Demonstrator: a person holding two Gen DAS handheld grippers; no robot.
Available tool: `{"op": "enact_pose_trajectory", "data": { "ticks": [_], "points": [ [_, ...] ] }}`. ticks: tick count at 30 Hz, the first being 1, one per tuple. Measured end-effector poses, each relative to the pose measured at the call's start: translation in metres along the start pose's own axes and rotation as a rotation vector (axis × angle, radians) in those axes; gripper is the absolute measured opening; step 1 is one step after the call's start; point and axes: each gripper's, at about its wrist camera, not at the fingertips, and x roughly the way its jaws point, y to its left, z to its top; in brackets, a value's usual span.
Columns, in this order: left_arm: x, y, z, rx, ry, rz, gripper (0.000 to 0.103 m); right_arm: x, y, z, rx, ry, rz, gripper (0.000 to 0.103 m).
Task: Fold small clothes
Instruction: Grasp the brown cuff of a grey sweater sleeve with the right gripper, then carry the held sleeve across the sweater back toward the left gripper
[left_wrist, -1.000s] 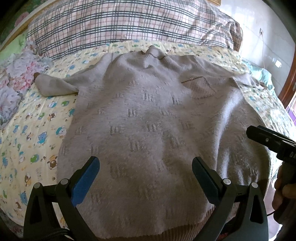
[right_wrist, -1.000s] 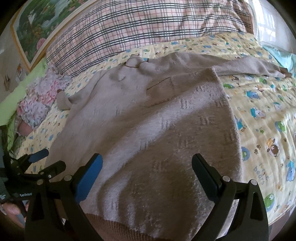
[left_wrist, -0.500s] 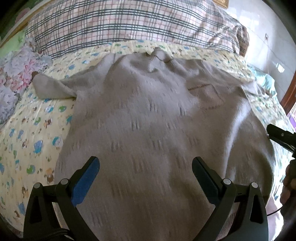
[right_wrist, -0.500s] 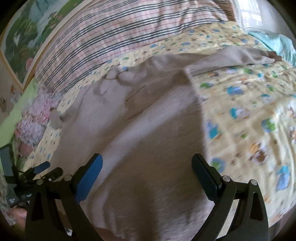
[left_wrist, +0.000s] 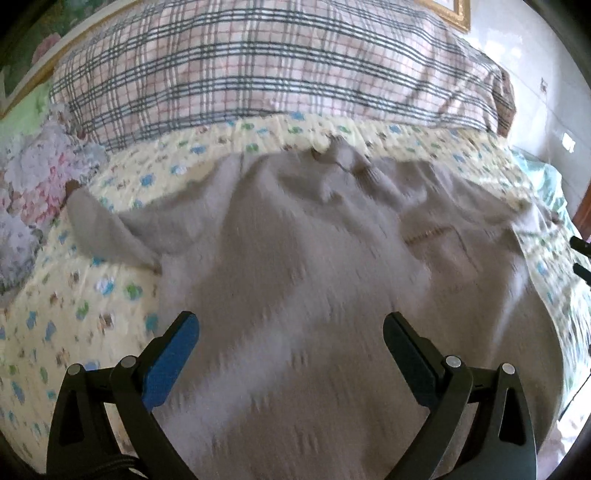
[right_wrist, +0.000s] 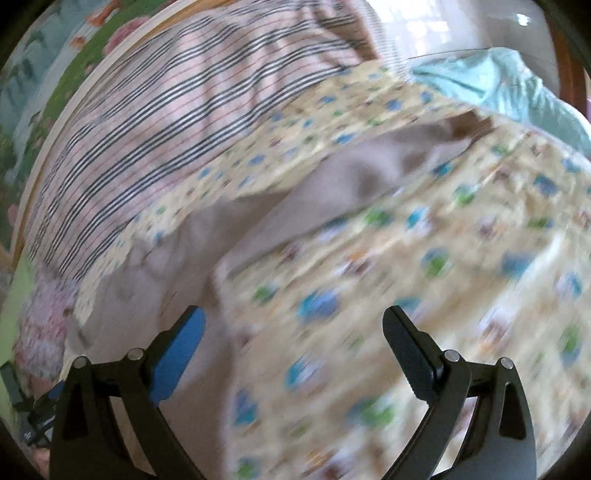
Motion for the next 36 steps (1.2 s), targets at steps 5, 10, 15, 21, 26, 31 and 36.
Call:
{"op": "enact_pose_trajectory", "data": {
  "ticks": [5, 10, 15, 21, 26, 31, 36],
  "points": [
    [0.024, 0.005, 0.038, -0.017, -0.009, 0.007, 0.100, 0.019, -0.065, 0.056, 0.095, -0.063, -0.067, 0.092],
    [0.051, 0.004, 0.068, -0.039, -0.001, 0.006, 0.100, 0.049, -0.125, 0.099, 0.258, -0.052, -0.124, 0.059],
    [0.074, -0.003, 0.080, -0.030, 0.013, 0.015, 0.100, 0.078, -0.161, 0.129, 0.317, -0.041, -0.208, 0.051],
    [0.105, -0.007, 0.074, 0.003, 0.060, 0.027, 0.100, 0.095, -0.173, 0.142, 0.353, -0.040, -0.185, 0.008],
    [0.115, 0.006, 0.066, -0.001, 0.080, 0.038, 0.100, 0.065, -0.128, 0.140, 0.285, -0.110, -0.050, 0.007],
    [0.114, 0.034, 0.057, -0.024, 0.067, 0.125, 0.100, 0.029, -0.030, 0.128, 0.145, -0.125, 0.201, 0.007],
    [0.103, 0.076, 0.045, -0.136, 0.078, 0.120, 0.100, 0.028, 0.082, 0.100, 0.018, -0.050, 0.444, 0.007]
  ]
}}
